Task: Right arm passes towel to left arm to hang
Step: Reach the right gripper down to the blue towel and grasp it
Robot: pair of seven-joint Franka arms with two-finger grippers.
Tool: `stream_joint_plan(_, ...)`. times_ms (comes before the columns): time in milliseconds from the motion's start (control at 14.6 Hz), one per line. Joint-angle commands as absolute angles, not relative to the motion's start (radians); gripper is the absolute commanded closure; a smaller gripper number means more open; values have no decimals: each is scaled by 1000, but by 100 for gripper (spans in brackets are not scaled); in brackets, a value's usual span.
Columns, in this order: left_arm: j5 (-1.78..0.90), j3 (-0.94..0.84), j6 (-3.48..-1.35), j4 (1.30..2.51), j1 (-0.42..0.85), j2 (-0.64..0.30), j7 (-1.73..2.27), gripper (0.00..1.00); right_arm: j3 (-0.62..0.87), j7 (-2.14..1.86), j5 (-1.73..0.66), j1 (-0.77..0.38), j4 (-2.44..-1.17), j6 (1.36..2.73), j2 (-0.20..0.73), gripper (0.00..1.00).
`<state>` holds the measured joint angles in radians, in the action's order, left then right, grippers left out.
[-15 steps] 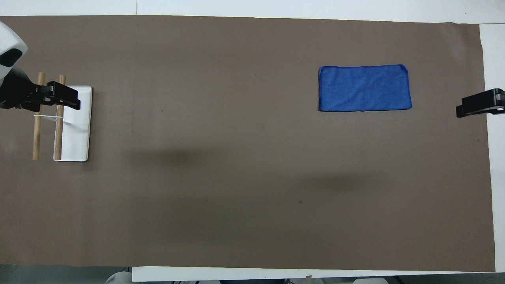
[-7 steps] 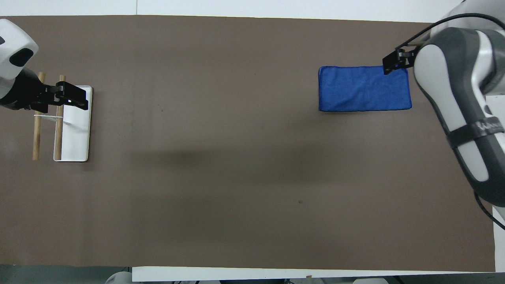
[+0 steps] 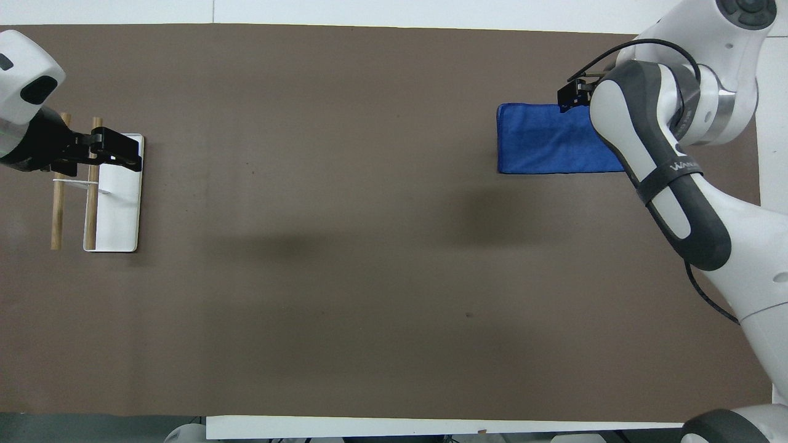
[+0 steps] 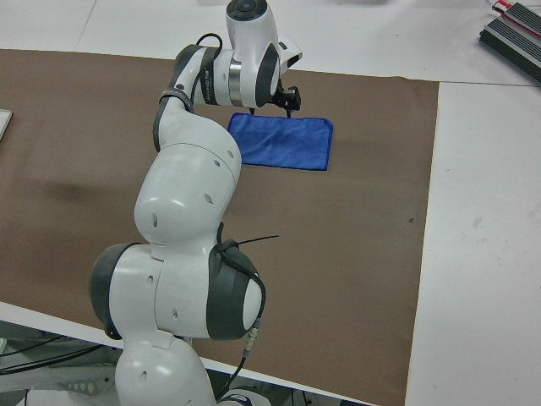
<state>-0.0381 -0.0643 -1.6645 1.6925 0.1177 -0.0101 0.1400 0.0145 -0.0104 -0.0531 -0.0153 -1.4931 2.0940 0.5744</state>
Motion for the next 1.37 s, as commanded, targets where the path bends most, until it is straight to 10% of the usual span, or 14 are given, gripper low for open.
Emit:
stream_joint_plan(0,-31,-74,-1655,1689,112,-12,158,1,20,-32,-55,-9,-1558,2138,561,7)
stream_joint_plan(892,-31,-74,-1634,1687,112,-11,156,1,20,-35,-3,-15,-1638,2236,580,46)
stream_joint_plan(1167,-31,-74,-1635,1687,112,-11,153,1,21,-35,-2,-14,-1634,2217,577,96)
stream_joint_plan(1304,-31,-74,-1635,1687,112,-11,153,1,20,-35,-3,-14,-1570,2128,580,100)
